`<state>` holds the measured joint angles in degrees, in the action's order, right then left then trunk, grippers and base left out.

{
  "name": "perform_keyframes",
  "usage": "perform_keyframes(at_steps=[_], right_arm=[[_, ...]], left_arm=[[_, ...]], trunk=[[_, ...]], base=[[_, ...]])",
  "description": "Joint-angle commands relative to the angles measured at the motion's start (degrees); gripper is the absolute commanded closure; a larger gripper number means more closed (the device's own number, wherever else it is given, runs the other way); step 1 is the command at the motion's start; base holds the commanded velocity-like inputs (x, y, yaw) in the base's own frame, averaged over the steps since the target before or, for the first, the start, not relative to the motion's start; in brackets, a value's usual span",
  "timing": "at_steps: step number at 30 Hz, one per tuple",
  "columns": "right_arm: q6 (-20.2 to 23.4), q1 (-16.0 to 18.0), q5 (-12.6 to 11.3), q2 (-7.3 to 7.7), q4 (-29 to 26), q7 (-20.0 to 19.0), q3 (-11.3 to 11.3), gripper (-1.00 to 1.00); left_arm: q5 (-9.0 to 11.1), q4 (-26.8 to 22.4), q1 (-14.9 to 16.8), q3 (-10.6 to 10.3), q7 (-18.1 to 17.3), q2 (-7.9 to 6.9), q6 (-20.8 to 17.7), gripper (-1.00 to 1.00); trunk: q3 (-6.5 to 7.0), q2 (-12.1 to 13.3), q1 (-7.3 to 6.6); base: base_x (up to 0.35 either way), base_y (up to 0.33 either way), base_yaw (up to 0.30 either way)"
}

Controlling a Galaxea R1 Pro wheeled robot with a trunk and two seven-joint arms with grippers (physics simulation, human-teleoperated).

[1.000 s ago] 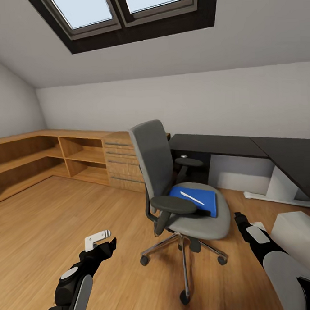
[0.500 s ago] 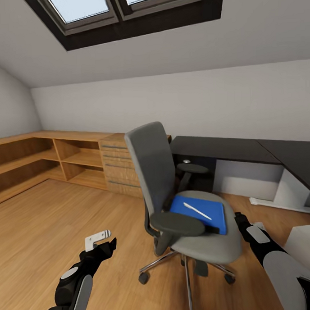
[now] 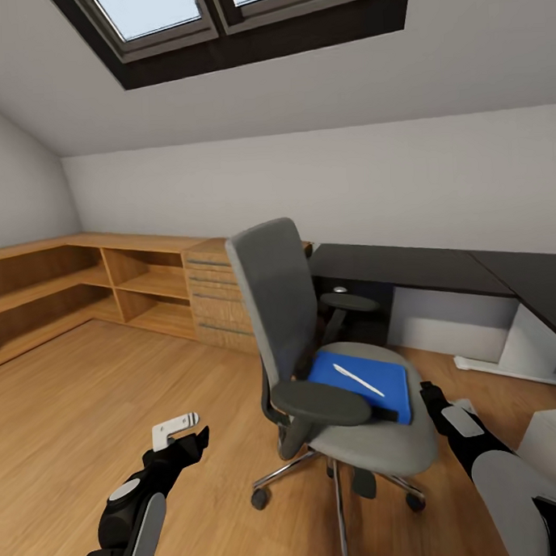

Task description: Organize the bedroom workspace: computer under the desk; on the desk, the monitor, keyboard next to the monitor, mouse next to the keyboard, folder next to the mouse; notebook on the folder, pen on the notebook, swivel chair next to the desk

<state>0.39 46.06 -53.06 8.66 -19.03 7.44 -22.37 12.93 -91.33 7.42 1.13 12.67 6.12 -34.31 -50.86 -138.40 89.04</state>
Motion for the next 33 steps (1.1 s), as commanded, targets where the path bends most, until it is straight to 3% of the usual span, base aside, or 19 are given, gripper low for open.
perform_keyframes(at_steps=[1,25,33], right_arm=[[0.0,0.0,-1.0,-0.01,-0.1,0.2,0.0,-1.00],[0.0,0.0,-1.0,-0.05,0.0,0.2,0.0,-1.00],[0.0,0.0,-1.0,-0.04,0.0,0.2,0.0,-1.00]], left_arm=[[0.6,-0.1,0.0,0.0,0.4,0.03,-0.2,-1.00],[0.5,0.0,0.0,-0.3,0.5,0.12,-0.2,-1.00],[0.5,0.1,0.0,-1.6,0.5,0.12,-0.2,-1.00]], trunk=[[-0.09,0.0,-0.01],[-0.63,0.0,-0.01],[-0.63,0.0,-0.01]], base=[[0.000,0.000,0.157],[0.000,0.000,0.200],[0.011,0.000,0.113]])
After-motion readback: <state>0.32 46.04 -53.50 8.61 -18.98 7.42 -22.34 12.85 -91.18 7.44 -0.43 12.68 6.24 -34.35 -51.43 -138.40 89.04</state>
